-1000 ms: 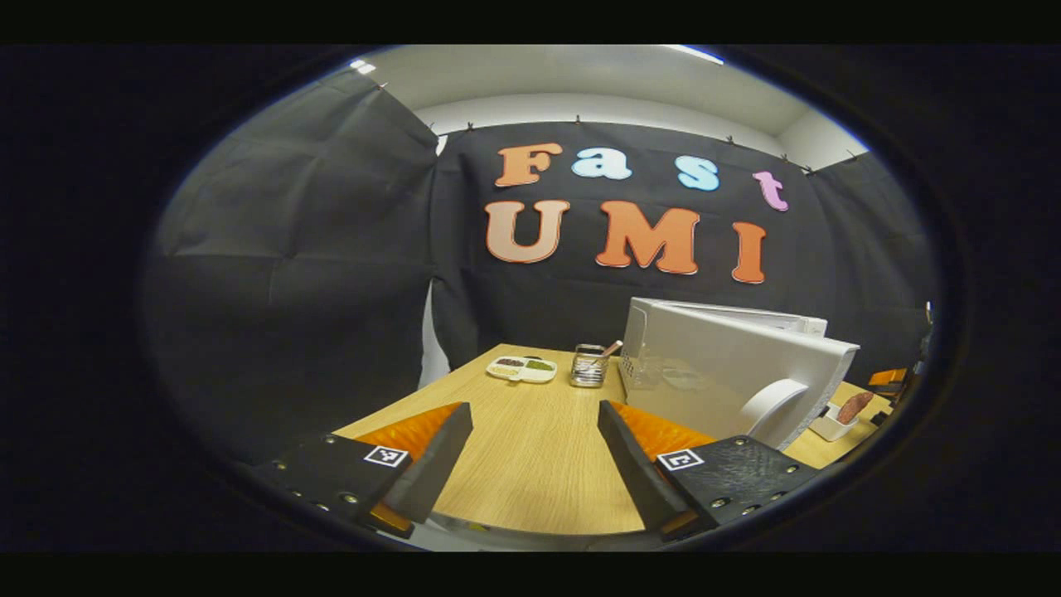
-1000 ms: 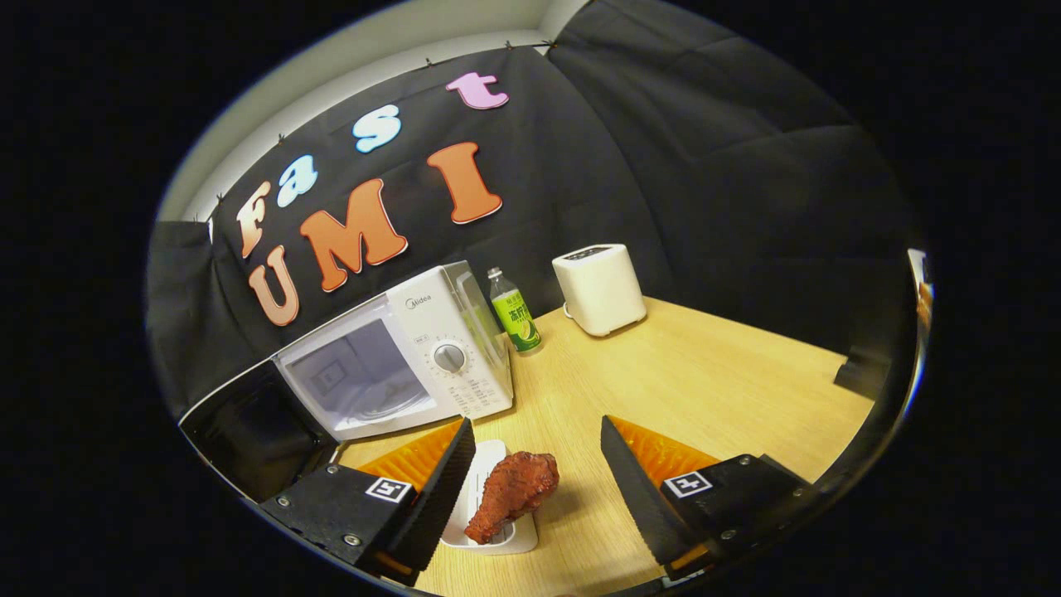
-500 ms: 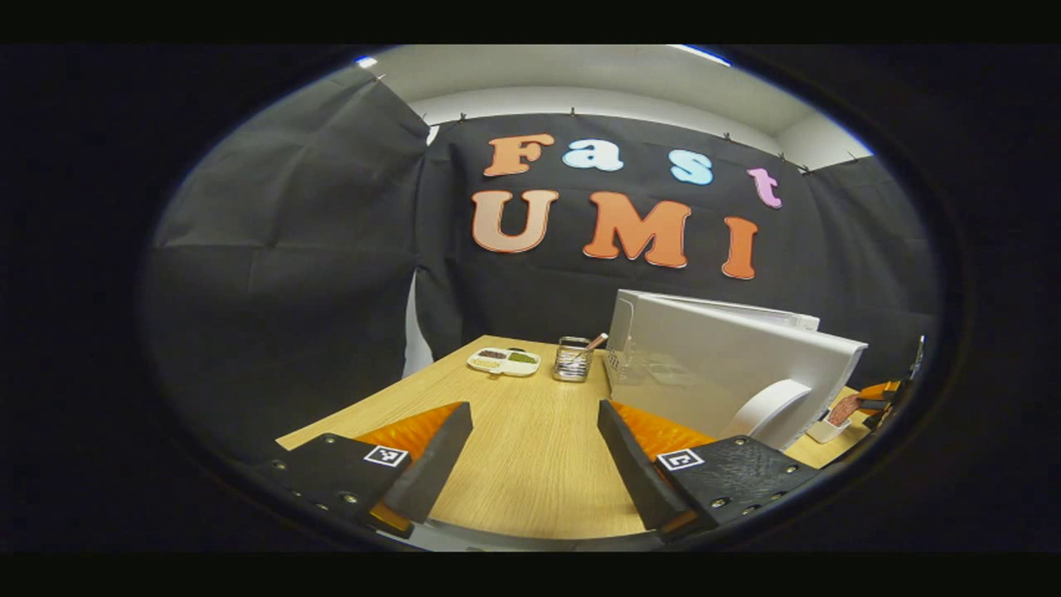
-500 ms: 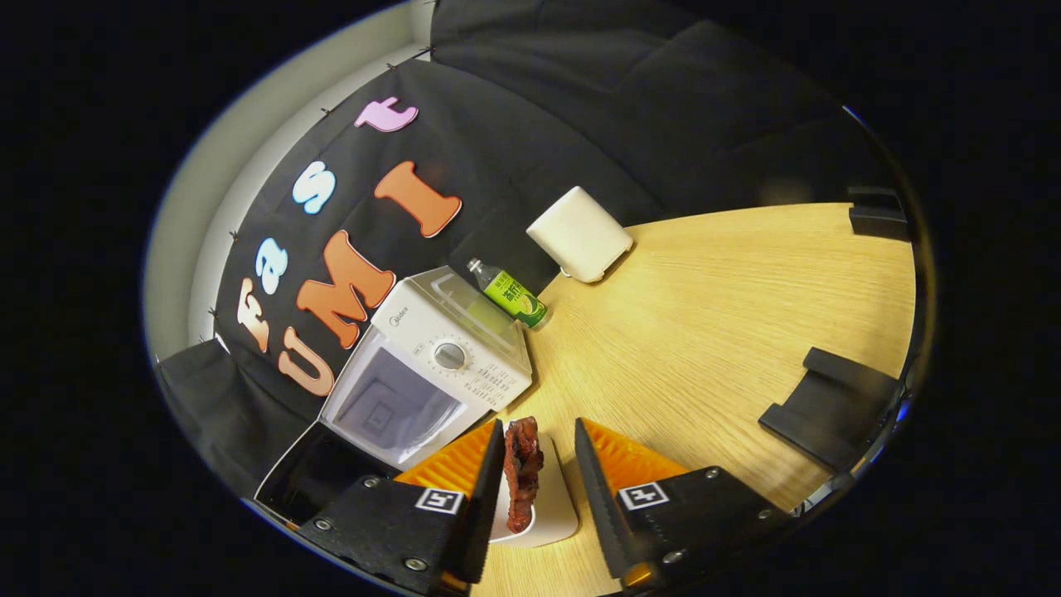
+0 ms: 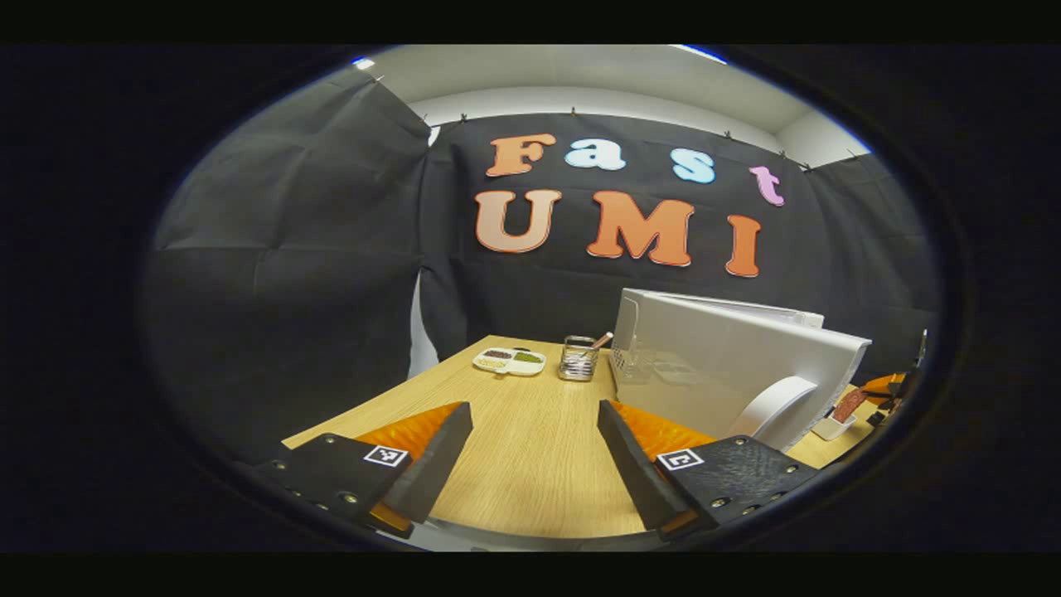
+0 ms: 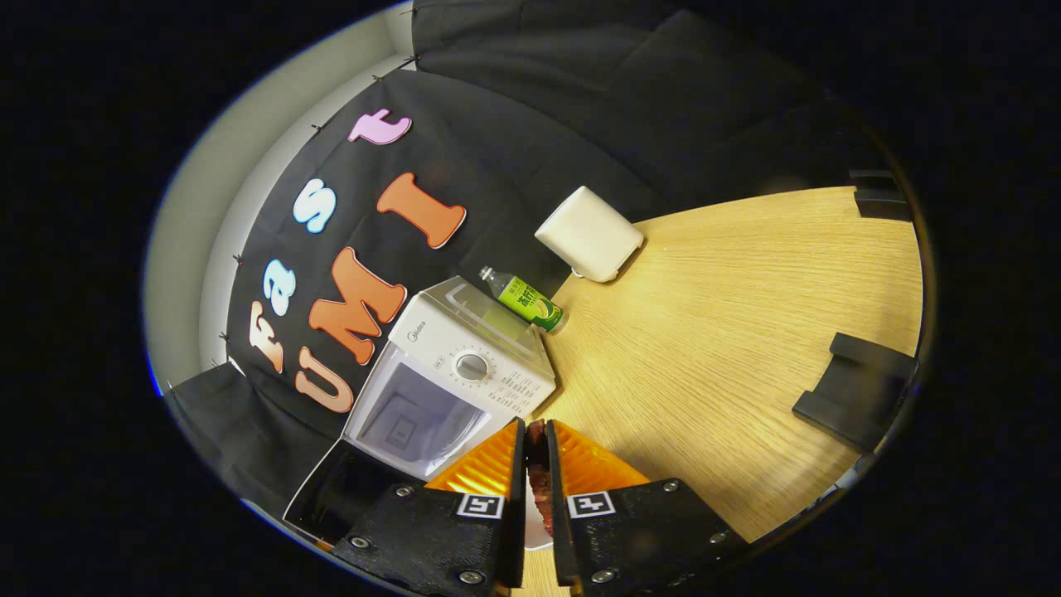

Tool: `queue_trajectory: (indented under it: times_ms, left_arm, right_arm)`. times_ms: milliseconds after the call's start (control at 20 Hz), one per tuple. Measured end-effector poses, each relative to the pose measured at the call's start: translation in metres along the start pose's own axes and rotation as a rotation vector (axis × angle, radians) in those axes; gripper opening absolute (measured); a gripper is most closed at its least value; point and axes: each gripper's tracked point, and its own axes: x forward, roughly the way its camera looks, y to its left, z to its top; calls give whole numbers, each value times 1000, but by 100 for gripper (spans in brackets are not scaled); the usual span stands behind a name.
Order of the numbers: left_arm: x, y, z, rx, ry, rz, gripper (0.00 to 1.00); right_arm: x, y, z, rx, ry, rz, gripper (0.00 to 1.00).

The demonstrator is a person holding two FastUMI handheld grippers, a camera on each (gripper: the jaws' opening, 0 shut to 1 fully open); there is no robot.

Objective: Open the microwave oven with the left hand, put the food in, and close the microwave oven.

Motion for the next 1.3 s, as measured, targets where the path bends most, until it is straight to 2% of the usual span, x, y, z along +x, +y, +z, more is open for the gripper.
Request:
queue_trajectory:
  times_ms: [150, 200, 250, 600, 1000, 1300]
  left_arm:
    - [0, 2, 5, 5, -14, 5, 92]
    - [-1, 2, 4, 7, -15, 7, 92]
    - [0, 3, 5, 9, -14, 8, 92]
    - [5, 5, 4, 7, -15, 3, 94]
    - [14, 5, 6, 22, -17, -23, 92]
    - [25, 8, 2, 16, -12, -56, 94]
  right_arm:
    - [3, 9, 12, -46, -28, -10, 14]
    - [2, 13, 18, -55, -37, -8, 9]
    - [2, 18, 22, -58, -47, -2, 14]
    - [14, 74, 43, -59, -85, 71, 13]
    - [60, 163, -1, -9, -17, 202, 14]
    - [99, 208, -45, 13, 25, 240, 13]
